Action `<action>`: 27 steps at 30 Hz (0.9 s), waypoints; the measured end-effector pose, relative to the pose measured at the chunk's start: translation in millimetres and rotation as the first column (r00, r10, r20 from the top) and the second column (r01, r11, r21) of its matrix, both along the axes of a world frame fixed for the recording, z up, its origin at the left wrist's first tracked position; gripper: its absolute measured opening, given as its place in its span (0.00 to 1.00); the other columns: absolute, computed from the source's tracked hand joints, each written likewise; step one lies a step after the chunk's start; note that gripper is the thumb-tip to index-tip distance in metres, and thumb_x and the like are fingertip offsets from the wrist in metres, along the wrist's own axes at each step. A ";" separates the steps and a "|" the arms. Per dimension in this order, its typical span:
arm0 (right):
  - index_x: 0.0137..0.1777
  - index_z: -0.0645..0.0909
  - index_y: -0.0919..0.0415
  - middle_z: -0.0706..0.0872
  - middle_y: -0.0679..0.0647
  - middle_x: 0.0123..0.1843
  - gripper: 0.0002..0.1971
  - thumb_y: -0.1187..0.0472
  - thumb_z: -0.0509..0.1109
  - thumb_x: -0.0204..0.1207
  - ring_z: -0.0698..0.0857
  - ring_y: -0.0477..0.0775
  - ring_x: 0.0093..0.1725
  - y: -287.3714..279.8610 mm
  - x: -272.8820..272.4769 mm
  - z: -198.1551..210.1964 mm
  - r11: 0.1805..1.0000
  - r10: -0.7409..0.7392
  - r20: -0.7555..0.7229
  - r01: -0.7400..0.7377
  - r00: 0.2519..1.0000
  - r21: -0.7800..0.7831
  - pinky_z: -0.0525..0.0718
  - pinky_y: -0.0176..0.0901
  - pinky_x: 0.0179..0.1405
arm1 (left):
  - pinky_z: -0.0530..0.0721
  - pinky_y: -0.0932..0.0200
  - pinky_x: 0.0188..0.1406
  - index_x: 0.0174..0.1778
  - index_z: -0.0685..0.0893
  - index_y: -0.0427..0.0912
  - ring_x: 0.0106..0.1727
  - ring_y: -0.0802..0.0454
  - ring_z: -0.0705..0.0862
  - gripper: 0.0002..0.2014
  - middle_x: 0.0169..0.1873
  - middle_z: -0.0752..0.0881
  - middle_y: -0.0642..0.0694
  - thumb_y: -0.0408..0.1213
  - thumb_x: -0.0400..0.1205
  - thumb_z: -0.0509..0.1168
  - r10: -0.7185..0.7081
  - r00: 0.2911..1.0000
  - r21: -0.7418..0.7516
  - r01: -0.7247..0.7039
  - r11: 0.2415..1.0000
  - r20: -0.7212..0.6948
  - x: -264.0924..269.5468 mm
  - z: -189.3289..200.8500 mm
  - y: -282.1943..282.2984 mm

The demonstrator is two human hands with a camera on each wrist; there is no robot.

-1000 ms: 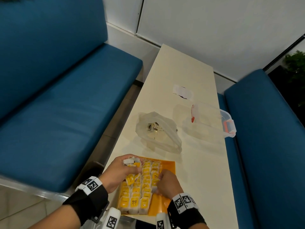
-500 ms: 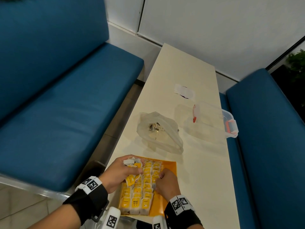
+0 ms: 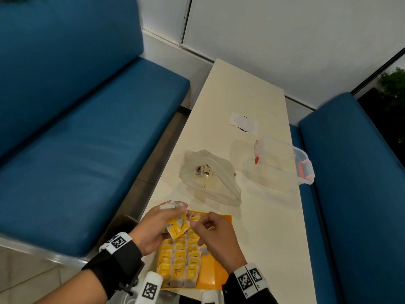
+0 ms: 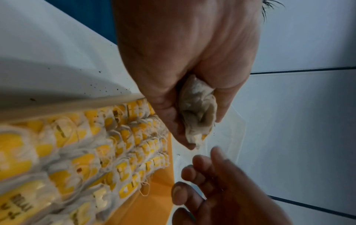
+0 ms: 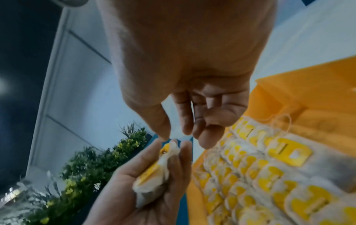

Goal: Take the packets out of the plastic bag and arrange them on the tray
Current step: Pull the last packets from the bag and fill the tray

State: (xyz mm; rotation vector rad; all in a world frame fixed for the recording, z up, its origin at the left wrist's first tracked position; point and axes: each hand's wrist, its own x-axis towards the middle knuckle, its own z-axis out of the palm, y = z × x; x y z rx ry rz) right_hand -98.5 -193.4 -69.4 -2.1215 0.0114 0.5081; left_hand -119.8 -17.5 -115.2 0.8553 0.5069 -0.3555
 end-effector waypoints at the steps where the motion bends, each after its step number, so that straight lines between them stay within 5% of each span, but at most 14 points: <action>1: 0.39 0.83 0.60 0.85 0.49 0.34 0.13 0.52 0.80 0.72 0.88 0.53 0.32 2.7 0.0 4.0 0.999 -0.010 -0.044 0.011 0.999 0.032 0.79 0.34 0.24 | 0.85 0.44 0.59 0.66 0.87 0.38 0.57 0.38 0.90 0.16 0.60 0.90 0.32 0.36 0.82 0.72 0.011 1.000 -0.016 -0.011 1.000 -0.001 0.5 1.6 -1.6; 9: 0.37 0.81 0.59 0.86 0.55 0.36 0.08 0.65 0.77 0.73 0.88 0.56 0.30 9.2 6.0 1.4 0.998 -0.049 -0.063 0.052 0.997 0.044 0.76 0.33 0.22 | 0.90 0.44 0.55 0.69 0.83 0.35 0.64 0.36 0.90 0.18 0.61 0.90 0.33 0.35 0.82 0.70 0.073 0.997 -0.153 -0.076 0.985 -0.028 5.0 7.3 -7.4; 14: 0.44 0.81 0.63 0.86 0.55 0.36 0.03 0.67 0.72 0.76 0.90 0.56 0.28 12.2 9.0 4.8 0.990 -0.116 -0.055 0.120 0.992 0.073 0.82 0.42 0.24 | 0.93 0.48 0.39 0.68 0.85 0.35 0.47 0.39 0.91 0.20 0.56 0.90 0.32 0.37 0.80 0.73 0.048 0.995 -0.196 -0.063 0.979 -0.084 3.8 6.5 -7.5; 17: 0.46 0.80 0.64 0.86 0.61 0.39 0.01 0.69 0.69 0.77 0.91 0.60 0.29 17.7 9.2 5.2 0.982 -0.148 -0.054 0.153 0.987 0.110 0.88 0.47 0.28 | 0.90 0.46 0.47 0.61 0.88 0.35 0.43 0.39 0.89 0.16 0.49 0.88 0.32 0.37 0.78 0.76 -0.014 0.997 -0.232 -0.004 0.973 -0.077 2.2 5.2 -10.0; 20: 0.47 0.80 0.65 0.86 0.65 0.44 0.03 0.71 0.68 0.76 0.91 0.63 0.29 19.6 11.8 5.3 0.980 -0.146 -0.064 0.153 0.987 0.127 0.90 0.51 0.29 | 0.88 0.41 0.60 0.52 0.93 0.32 0.47 0.37 0.91 0.10 0.52 0.89 0.29 0.29 0.76 0.76 -0.089 0.996 -0.237 0.079 0.968 -0.032 0.2 4.1 -10.3; 25: 0.41 0.83 0.55 0.88 0.57 0.39 0.07 0.69 0.72 0.69 0.90 0.55 0.34 16.3 21.4 1.0 0.993 -0.114 0.035 0.113 0.993 0.024 0.85 0.42 0.32 | 0.91 0.49 0.48 0.60 0.88 0.26 0.47 0.42 0.93 0.16 0.50 0.91 0.31 0.20 0.76 0.73 -0.116 0.993 -0.156 0.112 0.981 -0.016 -0.1 4.6 -4.1; 27: 0.38 0.84 0.51 0.89 0.53 0.38 0.07 0.66 0.75 0.68 0.90 0.54 0.39 13.9 24.4 1.1 0.994 -0.110 0.055 0.110 0.992 0.004 0.87 0.44 0.37 | 0.90 0.46 0.52 0.61 0.87 0.26 0.50 0.39 0.93 0.18 0.47 0.91 0.32 0.20 0.75 0.75 -0.109 0.994 -0.153 0.104 0.983 -0.025 0.3 3.1 -1.4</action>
